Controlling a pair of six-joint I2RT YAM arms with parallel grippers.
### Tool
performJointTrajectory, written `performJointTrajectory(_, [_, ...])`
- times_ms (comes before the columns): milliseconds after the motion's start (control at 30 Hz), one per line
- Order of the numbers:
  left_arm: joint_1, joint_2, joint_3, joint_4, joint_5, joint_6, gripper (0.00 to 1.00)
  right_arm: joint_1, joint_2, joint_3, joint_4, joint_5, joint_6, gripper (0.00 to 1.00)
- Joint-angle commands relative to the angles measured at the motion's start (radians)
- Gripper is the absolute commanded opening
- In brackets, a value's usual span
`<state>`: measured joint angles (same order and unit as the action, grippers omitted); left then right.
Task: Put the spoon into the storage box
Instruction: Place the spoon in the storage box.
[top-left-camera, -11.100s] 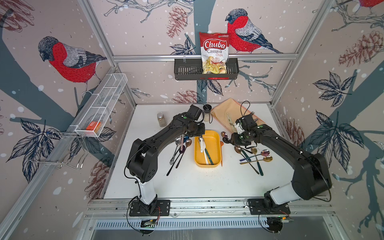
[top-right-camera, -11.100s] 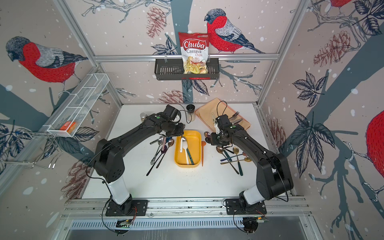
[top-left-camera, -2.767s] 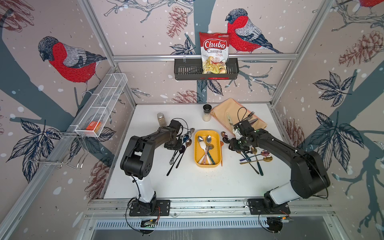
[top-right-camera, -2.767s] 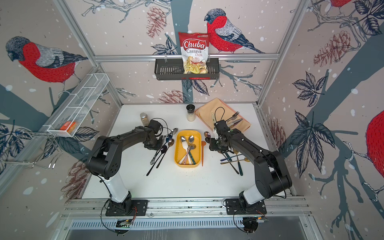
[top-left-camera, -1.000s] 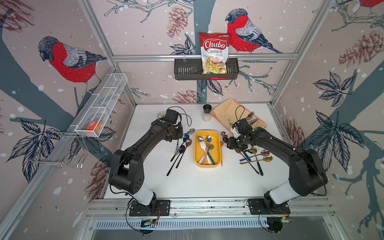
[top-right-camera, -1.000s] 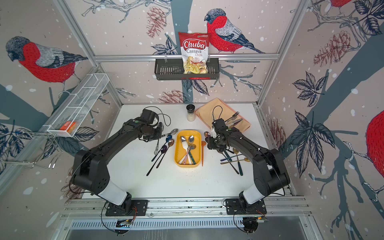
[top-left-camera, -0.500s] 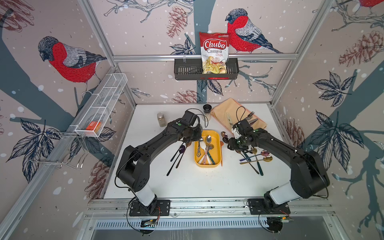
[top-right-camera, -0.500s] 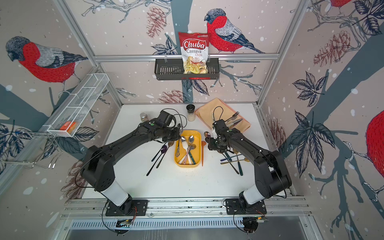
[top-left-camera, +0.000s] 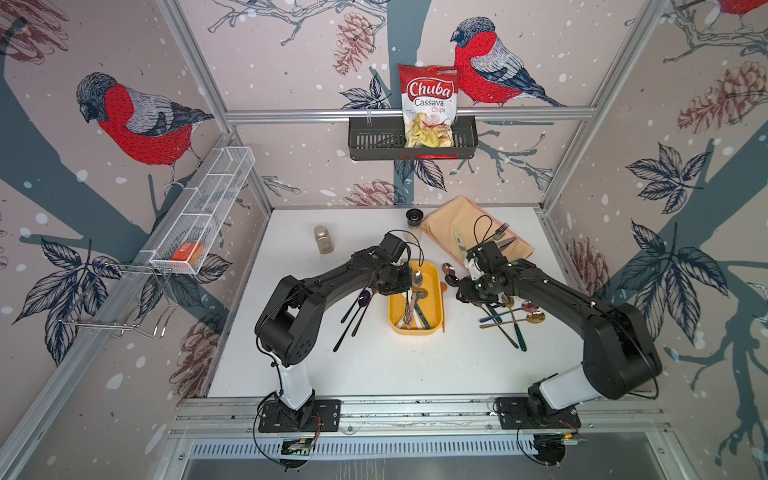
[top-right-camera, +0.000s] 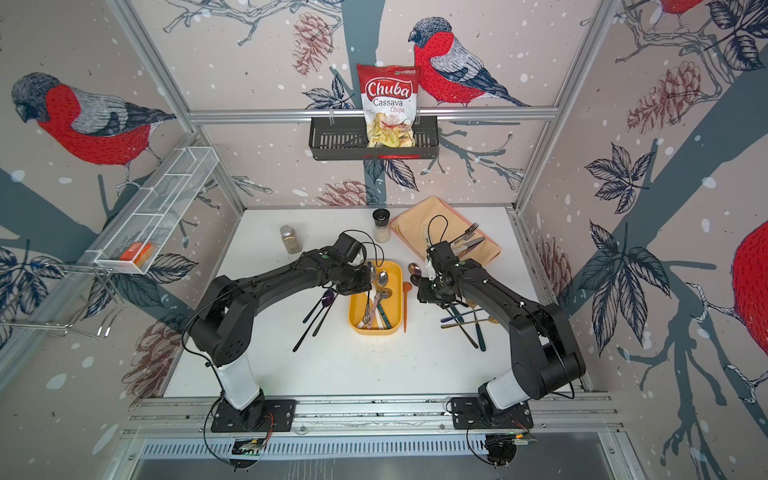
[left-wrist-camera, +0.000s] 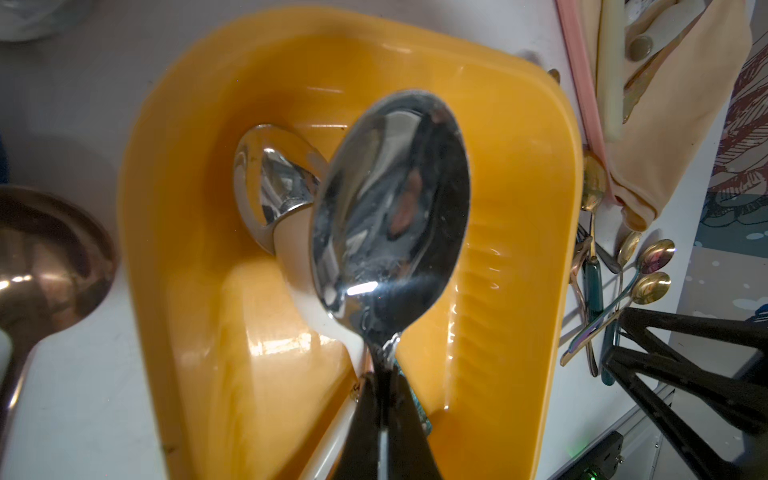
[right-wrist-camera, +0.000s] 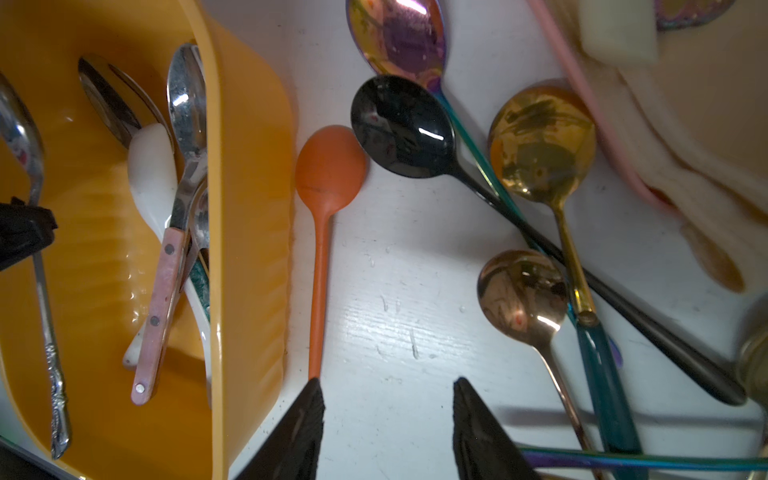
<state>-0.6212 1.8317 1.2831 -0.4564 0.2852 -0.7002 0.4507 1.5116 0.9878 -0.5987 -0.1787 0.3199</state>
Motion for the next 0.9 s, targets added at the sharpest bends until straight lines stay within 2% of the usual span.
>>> performJointTrajectory(0, [-0.003,0.021,-0.002,0.04,0.017,-0.002,0.0,0.0,-0.003,-0.004,0.013,0.004,0.008,0.52])
performJointTrajectory(567, [-0.004,0.103,0.009,0.042,0.032,0.001,0.04,0.0,0.009,-0.012,0.023,-0.003,0.01,0.52])
performJointTrajectory(733, [-0.003,0.097,0.012,0.039,0.032,0.004,0.12,0.0,0.011,-0.012,0.024,-0.005,0.01,0.52])
performJointTrajectory(800, [-0.004,0.083,0.011,0.041,0.028,0.009,0.21,-0.001,0.009,-0.012,0.025,-0.004,0.011,0.52])
performJointTrajectory(867, [-0.005,0.07,0.018,0.03,0.022,0.019,0.26,0.0,0.011,-0.011,0.023,-0.005,0.01,0.52])
